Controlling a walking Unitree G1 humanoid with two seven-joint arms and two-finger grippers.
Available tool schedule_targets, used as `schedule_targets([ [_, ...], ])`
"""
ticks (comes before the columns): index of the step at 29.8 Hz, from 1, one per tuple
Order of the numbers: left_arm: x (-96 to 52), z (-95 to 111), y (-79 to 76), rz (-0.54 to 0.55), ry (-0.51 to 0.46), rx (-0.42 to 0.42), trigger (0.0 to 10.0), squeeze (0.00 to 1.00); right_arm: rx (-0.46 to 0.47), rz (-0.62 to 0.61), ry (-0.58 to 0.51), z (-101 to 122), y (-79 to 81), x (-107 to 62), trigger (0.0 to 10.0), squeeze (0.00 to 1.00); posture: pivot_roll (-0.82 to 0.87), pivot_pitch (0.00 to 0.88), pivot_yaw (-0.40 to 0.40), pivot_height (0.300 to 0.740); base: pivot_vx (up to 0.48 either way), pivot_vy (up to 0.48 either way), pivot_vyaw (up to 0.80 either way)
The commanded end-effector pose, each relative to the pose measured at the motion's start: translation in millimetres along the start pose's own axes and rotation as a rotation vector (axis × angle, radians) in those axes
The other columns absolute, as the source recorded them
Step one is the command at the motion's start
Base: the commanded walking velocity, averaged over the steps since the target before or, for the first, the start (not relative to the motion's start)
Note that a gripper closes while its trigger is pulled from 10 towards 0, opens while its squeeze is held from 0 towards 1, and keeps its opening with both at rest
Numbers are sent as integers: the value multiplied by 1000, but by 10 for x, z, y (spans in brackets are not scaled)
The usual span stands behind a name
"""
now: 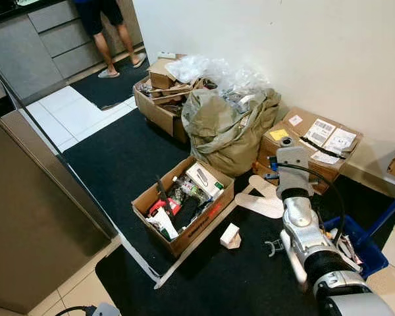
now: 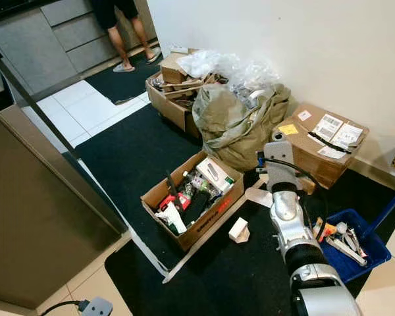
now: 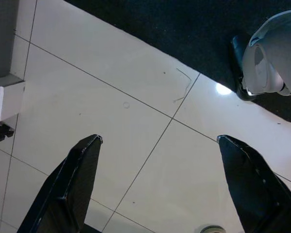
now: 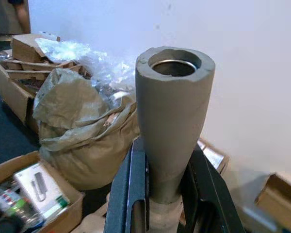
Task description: Sweep floor
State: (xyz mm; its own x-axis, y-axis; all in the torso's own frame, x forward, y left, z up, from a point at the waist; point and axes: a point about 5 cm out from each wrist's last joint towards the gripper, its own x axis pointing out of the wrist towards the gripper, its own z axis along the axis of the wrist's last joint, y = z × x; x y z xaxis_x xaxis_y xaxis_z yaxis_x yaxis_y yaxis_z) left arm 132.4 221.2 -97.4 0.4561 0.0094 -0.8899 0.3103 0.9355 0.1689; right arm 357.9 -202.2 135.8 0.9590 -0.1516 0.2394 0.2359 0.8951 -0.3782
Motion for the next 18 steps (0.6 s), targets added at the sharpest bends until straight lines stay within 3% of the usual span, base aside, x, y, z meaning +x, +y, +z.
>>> schedule_targets([
  [1, -14, -78, 5, 0, 32, -6, 10000, 0, -51, 3, -52, 112, 2, 62, 10000, 0, 23, 96, 113, 740, 0, 0, 0],
  [5, -12, -71, 5, 0, 32, -5, 10000, 0, -181, -9, -46, 93, -64, 87, 10000, 0, 24, 94, 111, 740, 0, 0, 0],
  [10, -11, -67, 7, 1, 30, -8, 10000, 0, -225, -39, -25, 68, -125, 100, 10000, 0, 25, 93, 111, 740, 0, 0, 0],
  [16, -11, -65, 10, 1, 29, -7, 10000, 0, -150, -39, -64, 153, -130, 118, 10000, 0, 23, 93, 114, 740, 0, 0, 0],
  [18, -11, -62, 15, 1, 30, -4, 10000, 0, -71, -48, -103, 271, -119, 152, 10000, 0, 18, 92, 117, 740, 0, 0, 0],
])
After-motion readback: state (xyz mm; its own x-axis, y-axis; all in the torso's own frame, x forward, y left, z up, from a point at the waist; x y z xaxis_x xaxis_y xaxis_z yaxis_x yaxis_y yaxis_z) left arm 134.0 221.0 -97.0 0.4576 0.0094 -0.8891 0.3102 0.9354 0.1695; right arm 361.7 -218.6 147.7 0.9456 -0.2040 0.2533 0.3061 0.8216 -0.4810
